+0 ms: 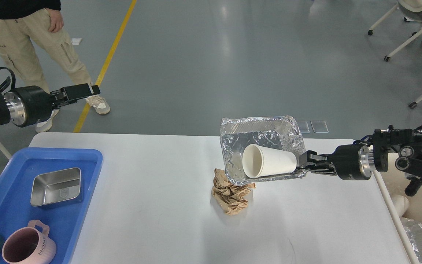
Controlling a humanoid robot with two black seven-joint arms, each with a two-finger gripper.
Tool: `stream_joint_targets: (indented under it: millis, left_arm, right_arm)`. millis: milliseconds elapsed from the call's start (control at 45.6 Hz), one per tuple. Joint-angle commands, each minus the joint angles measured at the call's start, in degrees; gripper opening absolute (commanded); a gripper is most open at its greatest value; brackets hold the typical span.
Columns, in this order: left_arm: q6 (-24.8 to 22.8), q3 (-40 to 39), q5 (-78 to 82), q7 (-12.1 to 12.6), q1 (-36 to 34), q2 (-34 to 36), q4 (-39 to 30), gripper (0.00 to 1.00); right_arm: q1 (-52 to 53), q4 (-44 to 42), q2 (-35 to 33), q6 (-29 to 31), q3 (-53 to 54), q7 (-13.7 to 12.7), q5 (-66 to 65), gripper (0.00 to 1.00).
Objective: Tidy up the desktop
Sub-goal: 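Withdraw the left gripper while the right gripper holds the foil tray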
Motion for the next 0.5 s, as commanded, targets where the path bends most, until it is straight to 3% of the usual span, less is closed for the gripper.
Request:
stream_joint_targets:
  millis: [0, 197, 483]
  left_arm:
    - [1.5, -7.4, -4.8, 3.2, 9.6, 1.0, -3.7, 0.95]
    - [1.4, -7.3, -5.7, 5.4, 23.8, 18.0, -15.6, 0.95]
    - [2.9, -8.2, -15.8, 5.3, 33.9, 33.6, -17.8, 0.95]
  right_arm:
    - [-0.5, 0.1, -0.4, -0.2, 0.0, 0.0, 0.0, 0.0]
    - [-0.6, 0.1, -1.5, -0.1, 0.1, 0.1, 0.0, 0.0]
    - [-0.6, 0.1, -1.3, -0.1, 0.1, 0.1, 0.0, 0.0]
